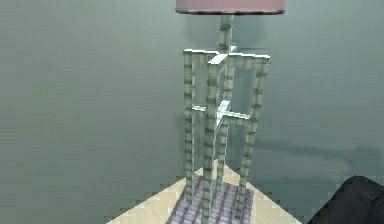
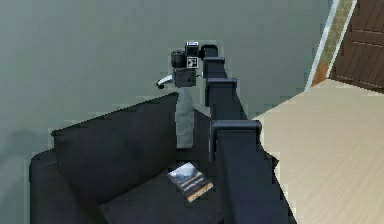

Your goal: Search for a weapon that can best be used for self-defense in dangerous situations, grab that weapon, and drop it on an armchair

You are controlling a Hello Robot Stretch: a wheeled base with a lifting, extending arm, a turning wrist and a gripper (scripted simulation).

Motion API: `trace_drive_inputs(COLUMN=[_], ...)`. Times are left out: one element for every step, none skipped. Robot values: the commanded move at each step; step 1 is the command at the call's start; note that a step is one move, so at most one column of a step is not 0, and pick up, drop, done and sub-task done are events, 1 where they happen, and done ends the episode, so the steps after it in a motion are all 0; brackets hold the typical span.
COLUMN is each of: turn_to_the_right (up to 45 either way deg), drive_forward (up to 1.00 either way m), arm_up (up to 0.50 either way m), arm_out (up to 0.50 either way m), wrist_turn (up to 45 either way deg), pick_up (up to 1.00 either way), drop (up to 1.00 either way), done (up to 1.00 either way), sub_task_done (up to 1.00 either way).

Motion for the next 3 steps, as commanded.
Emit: trace_drive_inputs(turn_to_the_right=[0.0,0.0,0.0], drive_forward=[0.00,0.00,0.00], arm_up=[-0.38,-0.50,0.00], arm_out=[0.00,0.00,0.00], wrist_turn=[0.0,0.0,0.0], pick_up=[0.00,0.00,0.00], drop=[0.00,0.00,1.00], done=[0.00,0.00,0.00], sub_task_done=[0.00,0.00,0.00])
